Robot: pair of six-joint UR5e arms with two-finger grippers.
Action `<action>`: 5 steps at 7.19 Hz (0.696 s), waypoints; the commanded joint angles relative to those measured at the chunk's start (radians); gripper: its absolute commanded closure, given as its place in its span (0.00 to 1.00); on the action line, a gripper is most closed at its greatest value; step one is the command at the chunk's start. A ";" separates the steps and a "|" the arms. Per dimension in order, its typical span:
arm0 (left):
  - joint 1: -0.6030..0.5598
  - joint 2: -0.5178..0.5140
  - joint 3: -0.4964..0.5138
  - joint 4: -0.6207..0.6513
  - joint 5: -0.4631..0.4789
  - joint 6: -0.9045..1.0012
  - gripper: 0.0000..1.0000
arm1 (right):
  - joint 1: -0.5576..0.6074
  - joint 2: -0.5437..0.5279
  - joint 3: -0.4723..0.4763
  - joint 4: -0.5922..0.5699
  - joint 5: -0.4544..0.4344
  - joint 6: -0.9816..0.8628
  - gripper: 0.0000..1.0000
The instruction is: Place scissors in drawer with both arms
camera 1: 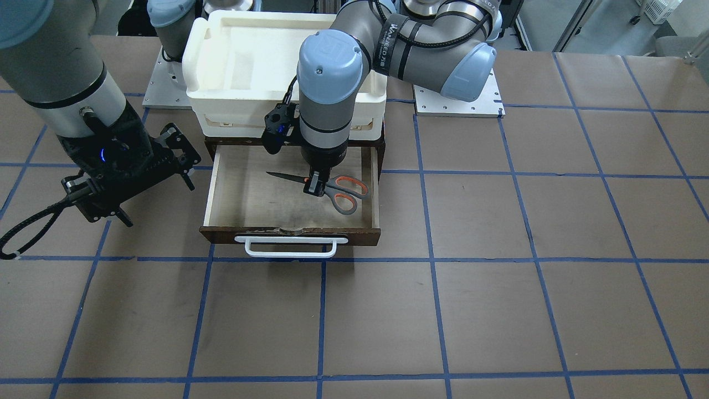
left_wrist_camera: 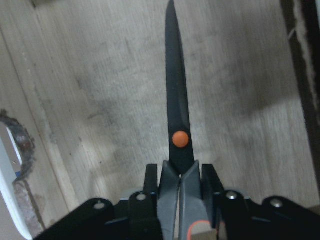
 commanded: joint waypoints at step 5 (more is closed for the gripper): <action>-0.004 0.004 0.013 0.008 0.001 -0.176 0.24 | 0.004 -0.009 0.007 -0.010 -0.085 0.308 0.00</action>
